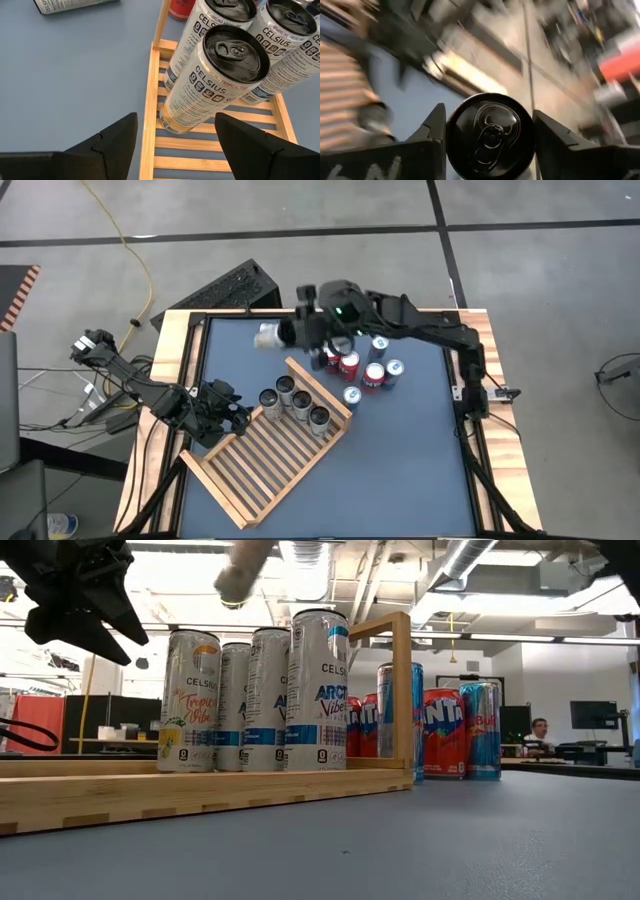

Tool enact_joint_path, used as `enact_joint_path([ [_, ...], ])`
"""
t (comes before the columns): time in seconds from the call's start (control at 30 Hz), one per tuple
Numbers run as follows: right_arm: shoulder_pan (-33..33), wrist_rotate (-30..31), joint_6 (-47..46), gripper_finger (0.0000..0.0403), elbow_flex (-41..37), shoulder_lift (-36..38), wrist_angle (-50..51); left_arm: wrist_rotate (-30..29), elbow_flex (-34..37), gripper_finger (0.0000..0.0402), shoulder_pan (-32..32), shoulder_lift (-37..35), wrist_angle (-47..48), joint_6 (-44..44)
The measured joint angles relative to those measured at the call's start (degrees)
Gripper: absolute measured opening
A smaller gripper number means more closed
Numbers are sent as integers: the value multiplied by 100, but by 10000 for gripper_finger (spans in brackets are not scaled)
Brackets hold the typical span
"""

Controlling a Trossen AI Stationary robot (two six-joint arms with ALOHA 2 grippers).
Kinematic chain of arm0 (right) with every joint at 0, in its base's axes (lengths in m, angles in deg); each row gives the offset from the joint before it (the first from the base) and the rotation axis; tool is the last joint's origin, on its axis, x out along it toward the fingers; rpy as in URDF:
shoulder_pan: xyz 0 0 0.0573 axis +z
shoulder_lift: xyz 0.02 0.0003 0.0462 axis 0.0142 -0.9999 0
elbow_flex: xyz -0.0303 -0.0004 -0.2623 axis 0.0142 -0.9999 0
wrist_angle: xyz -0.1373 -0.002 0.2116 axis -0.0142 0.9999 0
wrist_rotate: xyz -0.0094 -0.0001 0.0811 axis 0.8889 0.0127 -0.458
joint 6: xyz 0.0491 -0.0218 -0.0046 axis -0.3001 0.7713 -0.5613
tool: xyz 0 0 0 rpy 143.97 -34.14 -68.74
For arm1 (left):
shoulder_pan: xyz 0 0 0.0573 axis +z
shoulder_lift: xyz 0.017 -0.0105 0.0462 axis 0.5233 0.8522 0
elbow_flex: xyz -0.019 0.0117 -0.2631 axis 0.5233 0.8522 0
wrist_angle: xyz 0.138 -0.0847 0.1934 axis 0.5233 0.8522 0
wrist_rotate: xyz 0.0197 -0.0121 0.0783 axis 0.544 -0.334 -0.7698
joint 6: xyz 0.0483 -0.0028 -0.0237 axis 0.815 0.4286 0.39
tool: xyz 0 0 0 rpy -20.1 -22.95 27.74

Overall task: Place canned beverage on shelf
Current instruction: Put the bottom white yellow soda can on the shelf aligned with the other white yellow soda can

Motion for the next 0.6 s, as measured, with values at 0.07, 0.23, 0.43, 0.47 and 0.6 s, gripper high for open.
enact_joint_path([
  [0.07, 203, -305, 142, 179, 0, 88, 43, -2, 0, 253, 0, 0, 5, -1],
  [0.23, 637, -936, 386, 179, 0, 216, 243, 31, 0, 253, 0, 0, 9, -2],
  [0.43, 974, -1000, 393, 179, -1, 124, 633, 275, 0, 253, 0, -2, 11, 83],
  [0.47, 1009, -1001, 395, 179, -2, 46, 709, 310, 0, 253, 0, -2, 15, 81],
  [0.6, 1114, -1008, 581, 179, -15, -220, 786, 309, -2, 253, -1, -2, 20, 52],
])
